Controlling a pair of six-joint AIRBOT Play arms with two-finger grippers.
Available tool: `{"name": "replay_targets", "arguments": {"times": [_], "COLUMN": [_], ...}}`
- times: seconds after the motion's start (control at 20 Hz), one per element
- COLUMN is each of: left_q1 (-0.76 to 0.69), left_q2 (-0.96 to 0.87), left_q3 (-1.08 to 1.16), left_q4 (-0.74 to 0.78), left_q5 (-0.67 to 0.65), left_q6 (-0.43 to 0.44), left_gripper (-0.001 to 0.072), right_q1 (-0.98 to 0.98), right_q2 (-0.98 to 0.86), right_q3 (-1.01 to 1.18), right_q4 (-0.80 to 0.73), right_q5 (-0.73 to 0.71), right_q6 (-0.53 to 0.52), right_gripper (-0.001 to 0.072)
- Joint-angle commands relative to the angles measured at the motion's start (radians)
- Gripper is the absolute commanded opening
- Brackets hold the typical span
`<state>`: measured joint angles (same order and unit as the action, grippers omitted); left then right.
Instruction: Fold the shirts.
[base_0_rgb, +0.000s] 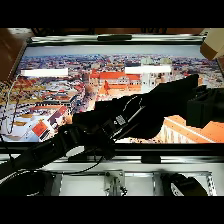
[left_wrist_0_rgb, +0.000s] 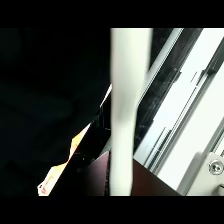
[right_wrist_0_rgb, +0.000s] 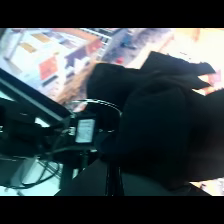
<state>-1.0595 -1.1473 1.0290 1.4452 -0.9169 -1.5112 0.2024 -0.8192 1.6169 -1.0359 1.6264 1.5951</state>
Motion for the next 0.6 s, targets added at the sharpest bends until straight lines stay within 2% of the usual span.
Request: {"name": "replay_targets", "arguments": {"times": [0.0, 0.1, 0.15, 0.2, 0.25, 0.35, 0.5, 0.55], "left_q1": [0.002, 0.002, 0.001, 0.000, 0.000, 0.000, 0.001, 0.001], "left_q2": [0.001, 0.002, 0.003, 0.004, 0.004, 0.005, 0.014, 0.019], "left_q3": [0.005, 0.006, 0.010, 0.019, 0.029, 0.047, 0.053, 0.053], "left_q4": [-0.006, -0.006, -0.006, -0.007, -0.006, -0.006, -0.005, -0.005], "left_q5": [-0.038, -0.035, -0.038, -0.047, -0.068, -0.121, -0.180, -0.199], "left_q6": [0.000, 0.000, -0.001, -0.001, -0.001, 0.029, 0.079, 0.094], "left_gripper": [0.0038, 0.0038, 0.0038, 0.0038, 0.0039, 0.0038, 0.0039, 0.0039], "right_q1": [0.000, 0.000, 0.000, 0.000, 0.000, 0.000, 0.000, 0.000], "right_q2": [0.000, -0.003, -0.003, -0.003, 0.000, 0.000, 0.001, 0.001], "right_q3": [0.000, 0.000, 0.000, 0.000, 0.003, 0.043, 0.153, 0.166], "right_q4": [-0.105, -0.109, -0.101, -0.092, -0.082, -0.161, -0.465, -0.587], "right_q5": [0.033, 0.033, 0.032, 0.027, 0.026, -0.019, -0.179, -0.188], "right_q6": [0.018, 0.017, 0.017, 0.014, -0.016, -0.066, -0.041, -0.025], "right_gripper": [0.0054, 0.0055, 0.0151, 0.0397, 0.0537, 0.0538, 0.0538, 0.0537]}}
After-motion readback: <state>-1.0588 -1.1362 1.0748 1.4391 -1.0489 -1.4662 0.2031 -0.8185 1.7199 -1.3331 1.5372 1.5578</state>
